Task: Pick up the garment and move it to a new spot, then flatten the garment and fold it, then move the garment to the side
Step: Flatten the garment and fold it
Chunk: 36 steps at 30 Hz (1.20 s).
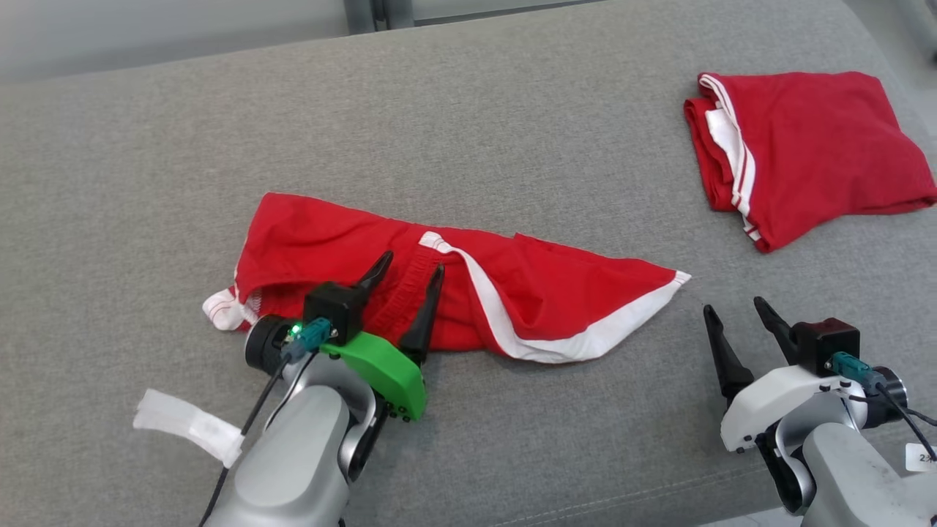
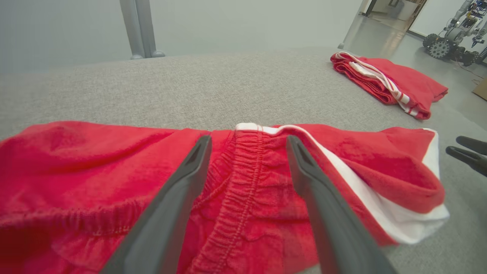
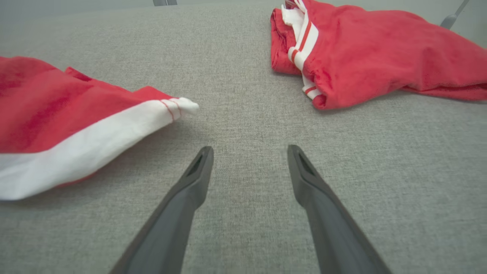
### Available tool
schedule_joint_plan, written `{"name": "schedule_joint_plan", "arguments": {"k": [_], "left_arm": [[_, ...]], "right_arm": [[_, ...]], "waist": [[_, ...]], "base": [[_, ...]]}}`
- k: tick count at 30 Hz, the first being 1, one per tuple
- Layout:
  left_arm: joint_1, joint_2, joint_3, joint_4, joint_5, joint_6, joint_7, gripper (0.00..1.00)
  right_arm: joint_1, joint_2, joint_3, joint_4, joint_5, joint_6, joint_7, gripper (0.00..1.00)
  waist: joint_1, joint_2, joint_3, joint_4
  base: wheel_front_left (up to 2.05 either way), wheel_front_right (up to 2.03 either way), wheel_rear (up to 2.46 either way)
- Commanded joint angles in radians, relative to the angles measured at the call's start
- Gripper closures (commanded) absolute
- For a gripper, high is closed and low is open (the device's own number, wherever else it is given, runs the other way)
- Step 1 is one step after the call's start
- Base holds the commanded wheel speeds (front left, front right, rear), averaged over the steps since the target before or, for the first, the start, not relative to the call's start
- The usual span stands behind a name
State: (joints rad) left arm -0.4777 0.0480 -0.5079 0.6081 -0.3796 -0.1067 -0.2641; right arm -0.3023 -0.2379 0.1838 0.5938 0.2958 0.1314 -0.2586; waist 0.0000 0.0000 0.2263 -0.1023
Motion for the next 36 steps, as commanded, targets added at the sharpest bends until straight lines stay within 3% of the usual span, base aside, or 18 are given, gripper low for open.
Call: {"name": "schedule_joint_plan", "arguments": {"k": [1,5,6,7,8,13,18,23,29,36], "left_arm": [[-0.053,0.005,-0.016,0.058,-0.034,-0.006,0.004,0.0],[-0.111,0.005,-0.046,0.152,-0.096,-0.008,0.003,0.01],[-0.123,0.006,-0.055,0.166,-0.106,-0.007,0.002,0.13],[-0.134,0.005,-0.067,0.18,-0.116,-0.009,0.002,0.65],[-0.143,0.005,-0.076,0.193,-0.129,-0.011,0.002,1.0],[-0.169,0.006,-0.11,0.219,-0.167,-0.015,-0.002,1.0],[-0.159,0.009,-0.022,0.097,-0.125,0.024,-0.001,1.0],[-0.058,0.033,0.119,-0.025,-0.048,0.055,0.0,1.0],[0.032,0.058,0.172,0.036,-0.03,0.029,0.001,1.0],[0.133,0.052,0.18,0.046,-0.055,-0.015,0.0,1.0]], "right_arm": [[-0.004,0.004,0.003,-0.004,-0.004,-0.002,-0.006,0.0],[-0.005,0.012,0.001,-0.013,-0.007,-0.002,-0.007,0.0],[-0.004,0.014,-0.002,-0.016,-0.008,-0.002,-0.007,0.0],[-0.002,0.015,-0.004,-0.019,-0.008,-0.002,-0.007,0.0],[0.001,0.016,-0.007,-0.022,-0.009,-0.002,-0.007,0.0],[0.009,0.022,-0.025,-0.039,-0.008,-0.002,-0.007,0.0],[0.019,0.02,-0.039,-0.05,-0.004,-0.002,-0.007,0.0],[0.039,0.026,-0.042,-0.045,0.007,-0.002,-0.007,0.0],[0.041,0.051,-0.018,-0.032,0.021,-0.002,-0.007,0.0],[0.058,0.056,-0.013,-0.021,0.029,-0.002,-0.007,0.0]], "waist": [[0.0,0.0,0.029,-0.046],[0.0,0.0,0.039,-0.061],[0.0,0.0,0.041,-0.063],[0.0,0.0,0.042,-0.063],[0.0,0.0,0.042,-0.062],[0.0,0.0,0.036,-0.037],[0.0,0.0,0.024,0.008],[0.0,0.0,-0.021,0.097],[0.0,0.0,-0.061,0.145],[0.0,0.0,-0.09,0.156]], "base": [[0.0,0.0,0.0],[0.0,0.0,0.0],[0.0,0.0,0.0],[0.0,0.0,0.0],[0.0,0.0,0.0],[0.0,0.0,0.0],[0.0,0.0,0.0],[0.0,0.0,0.0],[0.0,0.0,0.0],[0.0,0.0,0.0]]}}
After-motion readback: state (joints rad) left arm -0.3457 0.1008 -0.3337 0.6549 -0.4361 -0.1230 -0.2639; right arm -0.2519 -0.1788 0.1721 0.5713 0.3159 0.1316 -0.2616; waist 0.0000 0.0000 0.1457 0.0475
